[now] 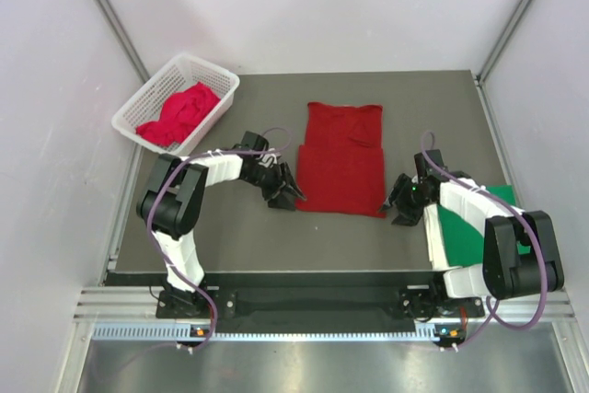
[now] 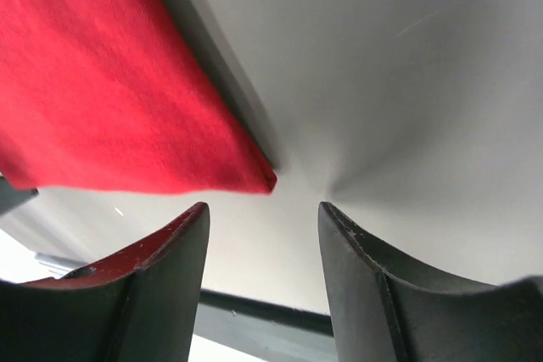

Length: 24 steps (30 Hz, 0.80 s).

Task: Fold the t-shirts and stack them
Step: Fold the tshirt

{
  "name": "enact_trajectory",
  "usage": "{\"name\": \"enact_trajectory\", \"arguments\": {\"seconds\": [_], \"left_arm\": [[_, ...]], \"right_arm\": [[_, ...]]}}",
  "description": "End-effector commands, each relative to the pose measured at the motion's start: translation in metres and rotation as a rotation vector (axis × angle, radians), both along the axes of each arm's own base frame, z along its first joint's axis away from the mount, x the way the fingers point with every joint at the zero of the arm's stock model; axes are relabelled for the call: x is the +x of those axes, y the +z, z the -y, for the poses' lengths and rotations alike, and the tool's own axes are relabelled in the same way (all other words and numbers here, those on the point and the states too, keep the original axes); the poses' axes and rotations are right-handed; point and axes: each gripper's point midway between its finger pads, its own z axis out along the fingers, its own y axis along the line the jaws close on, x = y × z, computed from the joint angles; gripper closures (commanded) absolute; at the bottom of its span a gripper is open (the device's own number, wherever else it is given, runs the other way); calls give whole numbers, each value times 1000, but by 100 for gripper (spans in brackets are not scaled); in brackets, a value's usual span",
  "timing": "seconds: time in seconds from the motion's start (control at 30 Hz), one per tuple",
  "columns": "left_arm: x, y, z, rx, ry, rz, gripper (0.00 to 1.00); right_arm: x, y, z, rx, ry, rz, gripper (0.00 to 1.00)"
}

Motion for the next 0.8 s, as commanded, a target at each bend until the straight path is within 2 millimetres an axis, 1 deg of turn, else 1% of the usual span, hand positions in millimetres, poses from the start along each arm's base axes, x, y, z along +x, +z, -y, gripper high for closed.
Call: {"name": "enact_trajectory", "arguments": {"seconds": [0.0, 0.27, 0.3, 0.47, 0.63, 0.67, 0.7, 0.77], "left_arm": [[9, 17, 9, -24, 13, 85, 46], [12, 5, 5, 41, 44, 96, 46], [12, 4, 5, 49, 46, 96, 46], [11, -9, -1, 100, 56, 92, 48], [16, -20, -4, 134, 62, 99, 51], [19, -20, -3, 134, 62, 108, 52], [21, -22, -3, 136, 61, 107, 56], [26, -20, 0, 130, 63, 120, 61]], "right_arm": [[20, 5, -4, 18, -63, 80, 45], [20, -11, 1, -12, -76, 70, 46], [19, -14, 1, -13, -76, 57, 46], [16, -19, 2, -19, -75, 51, 49], [11, -24, 8, -52, -73, 41, 57], [10, -24, 9, -59, -68, 42, 63], [10, -25, 10, -65, -67, 41, 66], [10, -26, 11, -75, -62, 40, 74]]}}
